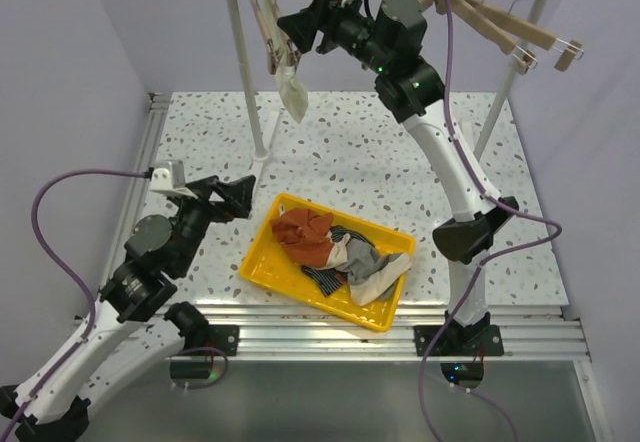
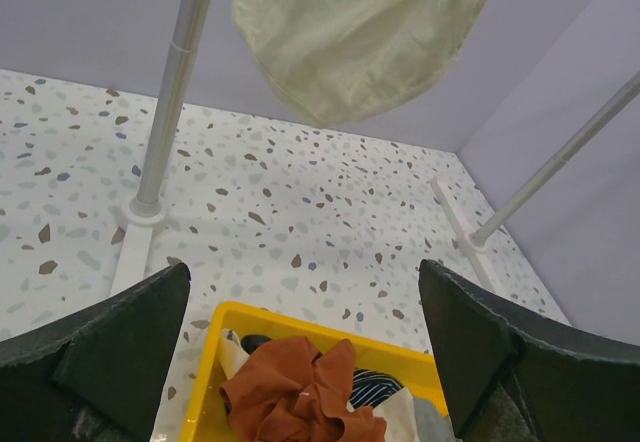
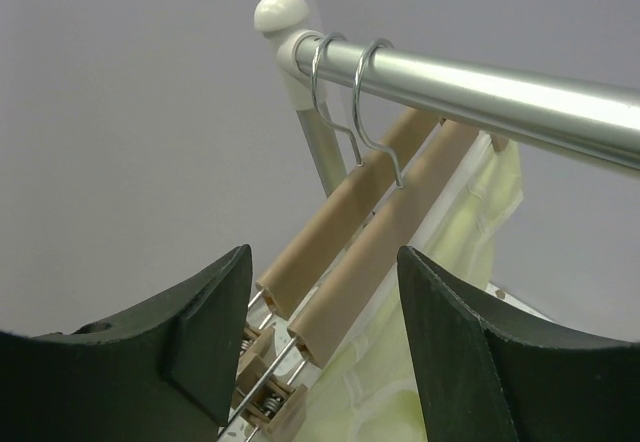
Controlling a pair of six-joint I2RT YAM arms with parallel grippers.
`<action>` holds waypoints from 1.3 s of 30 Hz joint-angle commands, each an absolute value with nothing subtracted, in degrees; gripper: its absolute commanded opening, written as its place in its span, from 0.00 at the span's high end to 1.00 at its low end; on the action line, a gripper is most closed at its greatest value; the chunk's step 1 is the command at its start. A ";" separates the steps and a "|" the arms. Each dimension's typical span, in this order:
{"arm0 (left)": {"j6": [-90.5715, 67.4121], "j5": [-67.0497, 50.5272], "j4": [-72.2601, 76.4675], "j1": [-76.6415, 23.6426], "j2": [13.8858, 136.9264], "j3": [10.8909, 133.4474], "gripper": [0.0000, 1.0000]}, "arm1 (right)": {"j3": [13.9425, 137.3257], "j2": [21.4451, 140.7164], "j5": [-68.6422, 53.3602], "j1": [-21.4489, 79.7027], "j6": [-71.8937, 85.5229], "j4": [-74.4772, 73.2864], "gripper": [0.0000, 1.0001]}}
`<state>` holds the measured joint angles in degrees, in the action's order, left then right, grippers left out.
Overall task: Remove the underwear clipped to the hanger
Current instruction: Pick up the hanger from the clothesline.
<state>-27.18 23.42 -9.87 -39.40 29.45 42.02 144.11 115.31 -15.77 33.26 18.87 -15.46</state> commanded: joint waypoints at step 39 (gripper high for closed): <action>-29.97 25.22 -5.27 -39.20 31.11 50.27 0.00 | 146.07 119.27 -8.35 34.89 11.61 -17.49 0.51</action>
<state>-28.99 24.08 -6.13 -39.40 31.46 50.35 144.31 118.93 -10.98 34.61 14.61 -16.82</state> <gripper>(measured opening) 0.996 0.493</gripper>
